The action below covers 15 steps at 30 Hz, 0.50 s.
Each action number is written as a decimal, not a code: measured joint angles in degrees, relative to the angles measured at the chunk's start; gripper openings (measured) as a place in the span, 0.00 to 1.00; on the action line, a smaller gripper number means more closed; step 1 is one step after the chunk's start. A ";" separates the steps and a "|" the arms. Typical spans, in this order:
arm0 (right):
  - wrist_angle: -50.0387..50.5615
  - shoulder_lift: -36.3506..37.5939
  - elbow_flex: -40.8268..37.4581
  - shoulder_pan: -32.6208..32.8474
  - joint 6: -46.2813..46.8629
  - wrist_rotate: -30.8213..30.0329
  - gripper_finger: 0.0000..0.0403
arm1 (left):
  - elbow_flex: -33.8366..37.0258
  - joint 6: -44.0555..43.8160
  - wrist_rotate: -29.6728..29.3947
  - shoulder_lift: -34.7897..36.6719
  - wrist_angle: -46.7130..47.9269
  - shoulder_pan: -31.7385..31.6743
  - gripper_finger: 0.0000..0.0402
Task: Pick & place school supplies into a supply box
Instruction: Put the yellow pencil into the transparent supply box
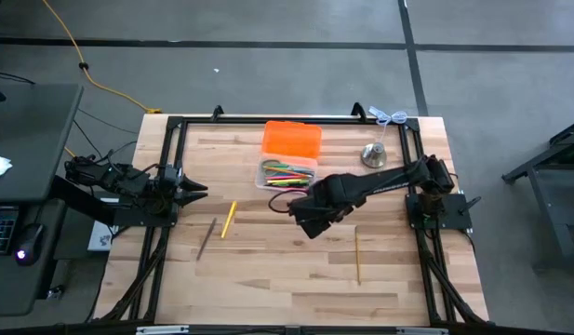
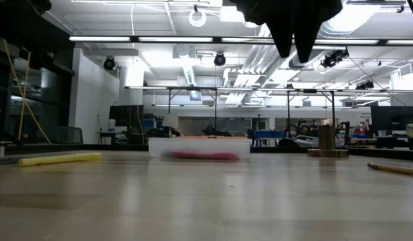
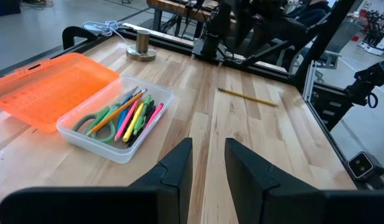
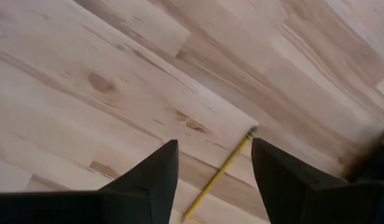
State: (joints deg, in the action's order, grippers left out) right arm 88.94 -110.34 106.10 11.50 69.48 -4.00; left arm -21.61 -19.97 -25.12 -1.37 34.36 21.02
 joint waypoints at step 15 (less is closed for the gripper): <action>1.07 0.00 -0.17 4.28 5.57 3.57 0.46 | -0.01 -0.02 0.00 0.00 -0.21 0.00 0.30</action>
State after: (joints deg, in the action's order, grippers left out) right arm 90.02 -110.34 105.93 15.77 75.05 -0.43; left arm -21.61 -19.99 -25.12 -1.37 34.15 21.02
